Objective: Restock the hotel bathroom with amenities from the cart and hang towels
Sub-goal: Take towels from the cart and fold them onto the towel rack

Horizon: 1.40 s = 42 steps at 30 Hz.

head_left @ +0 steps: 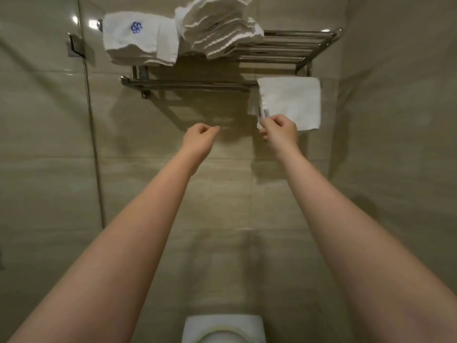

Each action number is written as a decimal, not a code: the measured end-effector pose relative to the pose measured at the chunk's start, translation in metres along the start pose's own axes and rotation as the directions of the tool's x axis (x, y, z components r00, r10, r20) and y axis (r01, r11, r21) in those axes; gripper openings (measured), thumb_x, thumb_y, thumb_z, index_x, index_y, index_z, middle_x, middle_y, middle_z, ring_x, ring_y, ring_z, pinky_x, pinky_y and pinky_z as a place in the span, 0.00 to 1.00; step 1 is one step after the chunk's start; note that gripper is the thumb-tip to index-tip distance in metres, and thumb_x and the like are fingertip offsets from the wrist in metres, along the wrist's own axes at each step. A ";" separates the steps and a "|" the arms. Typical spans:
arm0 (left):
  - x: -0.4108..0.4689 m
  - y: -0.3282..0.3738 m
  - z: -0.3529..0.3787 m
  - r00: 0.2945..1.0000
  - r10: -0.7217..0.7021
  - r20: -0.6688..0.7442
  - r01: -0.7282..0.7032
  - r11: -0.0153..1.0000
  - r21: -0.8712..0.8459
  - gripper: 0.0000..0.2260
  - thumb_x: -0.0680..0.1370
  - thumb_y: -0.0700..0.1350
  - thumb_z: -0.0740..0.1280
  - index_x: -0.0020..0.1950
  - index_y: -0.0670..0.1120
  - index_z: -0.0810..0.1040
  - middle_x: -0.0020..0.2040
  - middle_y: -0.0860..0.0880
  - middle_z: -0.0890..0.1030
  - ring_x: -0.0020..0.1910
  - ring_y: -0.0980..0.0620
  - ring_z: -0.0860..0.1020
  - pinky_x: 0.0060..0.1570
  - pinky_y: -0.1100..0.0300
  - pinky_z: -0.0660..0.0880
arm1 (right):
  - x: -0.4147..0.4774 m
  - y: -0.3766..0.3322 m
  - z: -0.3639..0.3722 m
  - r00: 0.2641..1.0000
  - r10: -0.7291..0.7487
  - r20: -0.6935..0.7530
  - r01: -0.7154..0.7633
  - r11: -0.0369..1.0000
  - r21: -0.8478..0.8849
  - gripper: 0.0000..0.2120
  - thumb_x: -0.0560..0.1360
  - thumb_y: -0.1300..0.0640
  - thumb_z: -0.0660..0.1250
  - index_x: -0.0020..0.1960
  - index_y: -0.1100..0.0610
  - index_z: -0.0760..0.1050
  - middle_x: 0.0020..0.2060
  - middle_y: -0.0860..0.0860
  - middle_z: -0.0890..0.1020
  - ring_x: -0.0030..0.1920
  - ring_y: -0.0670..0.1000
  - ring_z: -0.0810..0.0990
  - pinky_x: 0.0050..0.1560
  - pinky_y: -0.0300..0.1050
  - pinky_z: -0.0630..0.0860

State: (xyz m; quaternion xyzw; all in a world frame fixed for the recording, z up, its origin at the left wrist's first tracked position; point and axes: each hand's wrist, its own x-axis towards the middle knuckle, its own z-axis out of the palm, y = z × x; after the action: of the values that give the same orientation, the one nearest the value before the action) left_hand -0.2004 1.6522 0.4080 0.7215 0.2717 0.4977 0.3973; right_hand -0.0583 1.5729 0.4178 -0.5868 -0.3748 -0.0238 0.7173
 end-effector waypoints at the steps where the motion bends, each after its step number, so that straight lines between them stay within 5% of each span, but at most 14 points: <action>1: -0.012 -0.004 0.006 1.000 -0.023 0.020 0.023 1.000 -0.015 0.09 0.78 0.49 0.62 0.38 0.50 0.71 0.47 0.47 0.76 0.47 0.50 0.73 0.48 0.57 0.70 | -0.011 0.007 -0.007 1.000 0.017 0.010 -0.017 1.000 0.002 0.11 0.73 0.58 0.64 0.32 0.52 0.71 0.30 0.47 0.77 0.33 0.47 0.74 0.37 0.40 0.70; 6: -0.078 -0.017 0.041 0.982 -0.130 0.140 0.136 0.990 -0.034 0.09 0.79 0.46 0.61 0.39 0.50 0.69 0.43 0.50 0.75 0.37 0.57 0.71 0.35 0.63 0.66 | -0.072 0.037 -0.054 0.994 0.099 0.044 -0.101 0.994 0.045 0.11 0.73 0.61 0.64 0.33 0.52 0.71 0.30 0.49 0.75 0.30 0.45 0.71 0.29 0.36 0.64; 15: -0.210 -0.043 0.124 0.870 -0.335 0.363 0.367 0.930 -0.023 0.06 0.79 0.48 0.61 0.42 0.51 0.70 0.41 0.53 0.76 0.37 0.58 0.72 0.39 0.62 0.66 | -0.170 0.089 -0.170 0.942 0.333 -0.048 -0.332 0.943 0.020 0.11 0.75 0.62 0.63 0.35 0.53 0.70 0.31 0.51 0.75 0.28 0.47 0.70 0.23 0.31 0.64; 22: -0.290 -0.049 0.188 0.723 -0.325 0.610 0.433 0.901 -0.034 0.07 0.79 0.47 0.60 0.41 0.51 0.70 0.41 0.52 0.77 0.39 0.57 0.74 0.39 0.62 0.67 | -0.239 0.105 -0.261 0.880 0.394 -0.265 -0.418 0.908 -0.037 0.10 0.75 0.62 0.62 0.35 0.53 0.71 0.31 0.50 0.75 0.27 0.47 0.71 0.25 0.32 0.65; 31: -0.388 -0.048 0.243 0.383 -0.152 0.911 0.415 0.909 -0.023 0.06 0.79 0.47 0.60 0.43 0.50 0.71 0.42 0.52 0.78 0.41 0.56 0.75 0.39 0.61 0.68 | -0.361 0.094 -0.328 0.659 0.390 -0.644 -0.517 0.856 -0.010 0.11 0.76 0.63 0.62 0.35 0.55 0.70 0.31 0.52 0.75 0.28 0.47 0.70 0.22 0.28 0.65; 42: -0.599 -0.045 0.224 -0.162 -0.047 0.986 0.402 0.909 0.109 0.09 0.78 0.42 0.58 0.39 0.49 0.72 0.36 0.51 0.77 0.35 0.57 0.74 0.37 0.62 0.64 | -0.581 0.048 -0.360 0.225 0.305 -0.926 -0.600 0.791 0.115 0.12 0.76 0.65 0.62 0.35 0.56 0.71 0.29 0.53 0.74 0.20 0.40 0.70 0.23 0.29 0.65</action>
State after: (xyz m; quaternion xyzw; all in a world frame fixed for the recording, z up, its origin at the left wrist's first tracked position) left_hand -0.2046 1.1368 0.0273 0.7326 -0.0540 -0.2559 0.6284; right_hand -0.2687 1.0423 0.0392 -0.6459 0.2803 -0.1806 0.6868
